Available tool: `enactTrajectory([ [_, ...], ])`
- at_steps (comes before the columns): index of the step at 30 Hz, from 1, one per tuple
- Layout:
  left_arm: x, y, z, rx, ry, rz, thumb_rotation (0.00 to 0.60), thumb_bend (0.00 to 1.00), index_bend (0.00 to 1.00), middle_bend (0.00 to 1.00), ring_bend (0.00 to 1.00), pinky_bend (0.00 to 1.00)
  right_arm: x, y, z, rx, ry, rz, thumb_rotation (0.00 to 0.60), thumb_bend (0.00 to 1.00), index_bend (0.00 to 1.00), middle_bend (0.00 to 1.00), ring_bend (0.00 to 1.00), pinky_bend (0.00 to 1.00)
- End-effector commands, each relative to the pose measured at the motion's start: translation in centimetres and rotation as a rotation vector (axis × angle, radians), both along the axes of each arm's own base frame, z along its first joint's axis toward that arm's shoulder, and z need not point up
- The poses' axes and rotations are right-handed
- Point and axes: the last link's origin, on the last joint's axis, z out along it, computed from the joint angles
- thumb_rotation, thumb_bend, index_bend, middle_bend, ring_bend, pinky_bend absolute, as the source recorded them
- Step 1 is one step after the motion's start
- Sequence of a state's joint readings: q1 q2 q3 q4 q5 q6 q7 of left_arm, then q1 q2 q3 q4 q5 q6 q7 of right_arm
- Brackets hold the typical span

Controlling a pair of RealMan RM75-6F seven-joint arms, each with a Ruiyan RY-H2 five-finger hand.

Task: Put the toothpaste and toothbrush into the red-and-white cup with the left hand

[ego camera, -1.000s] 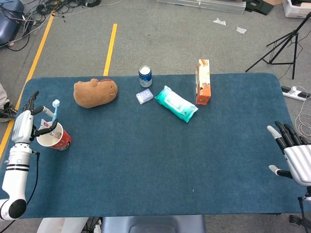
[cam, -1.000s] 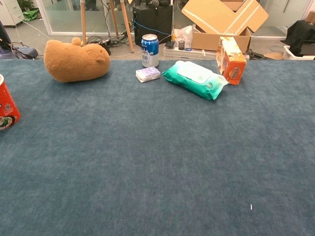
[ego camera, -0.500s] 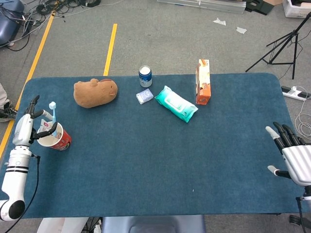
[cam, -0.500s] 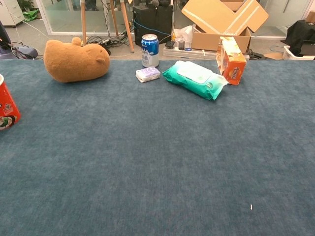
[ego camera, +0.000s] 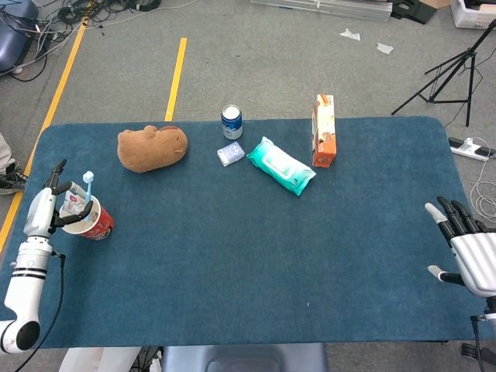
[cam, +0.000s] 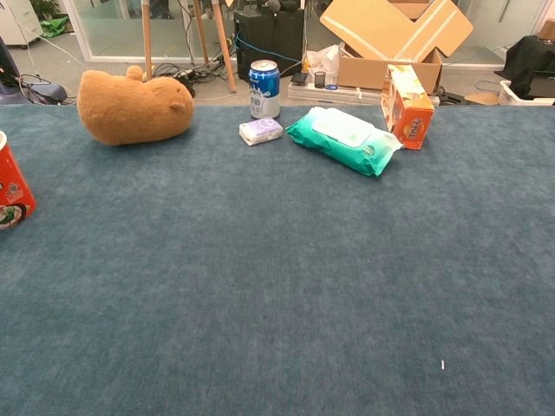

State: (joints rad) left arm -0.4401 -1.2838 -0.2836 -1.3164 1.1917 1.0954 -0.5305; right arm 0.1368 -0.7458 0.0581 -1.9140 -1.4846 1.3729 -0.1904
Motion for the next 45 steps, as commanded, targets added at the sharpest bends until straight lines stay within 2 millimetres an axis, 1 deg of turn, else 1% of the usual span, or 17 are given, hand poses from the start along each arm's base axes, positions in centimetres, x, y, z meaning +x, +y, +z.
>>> enactTrajectory([
  [1,-0.3,0.0,-0.3,-0.005,-0.004,0.003,0.600,0.33,0.66,0.00,0.00,0.00,-0.1,0.0,0.0,-0.001,0.001,-0.002,0.600,0.00,0.00,0.00,0.00,0.32],
  [10,-0.6,-0.2,-0.8,-0.016,-0.003,0.005,0.600,0.33,0.66,0.00,0.00,0.00,-0.2,0.0,0.0,0.002,-0.002,-0.004,0.600,0.00,0.00,0.00,0.00,0.32],
  [20,-0.8,-0.1,-0.8,-0.022,-0.008,-0.005,0.600,0.33,0.65,0.00,0.00,0.00,-0.2,-0.1,-0.1,0.005,-0.001,-0.003,0.600,0.00,0.00,0.00,0.00,0.32],
  [27,-0.6,0.0,-0.7,-0.022,-0.010,-0.025,0.600,0.33,0.65,0.00,0.00,0.00,-0.2,-0.1,-0.2,0.007,-0.001,-0.004,0.600,0.00,0.00,0.00,0.00,0.32],
  [36,-1.7,-0.5,-1.2,-0.047,-0.008,-0.002,0.600,0.33,0.65,0.00,0.00,0.00,-0.4,0.0,-0.1,0.005,-0.002,-0.009,0.600,0.00,0.00,0.00,0.00,0.32],
  [45,-2.0,-0.8,-1.3,-0.057,-0.012,-0.009,0.600,0.33,0.63,0.00,0.00,0.00,-0.3,-0.1,-0.3,0.010,-0.002,-0.007,0.600,0.00,0.00,0.00,0.00,0.32],
])
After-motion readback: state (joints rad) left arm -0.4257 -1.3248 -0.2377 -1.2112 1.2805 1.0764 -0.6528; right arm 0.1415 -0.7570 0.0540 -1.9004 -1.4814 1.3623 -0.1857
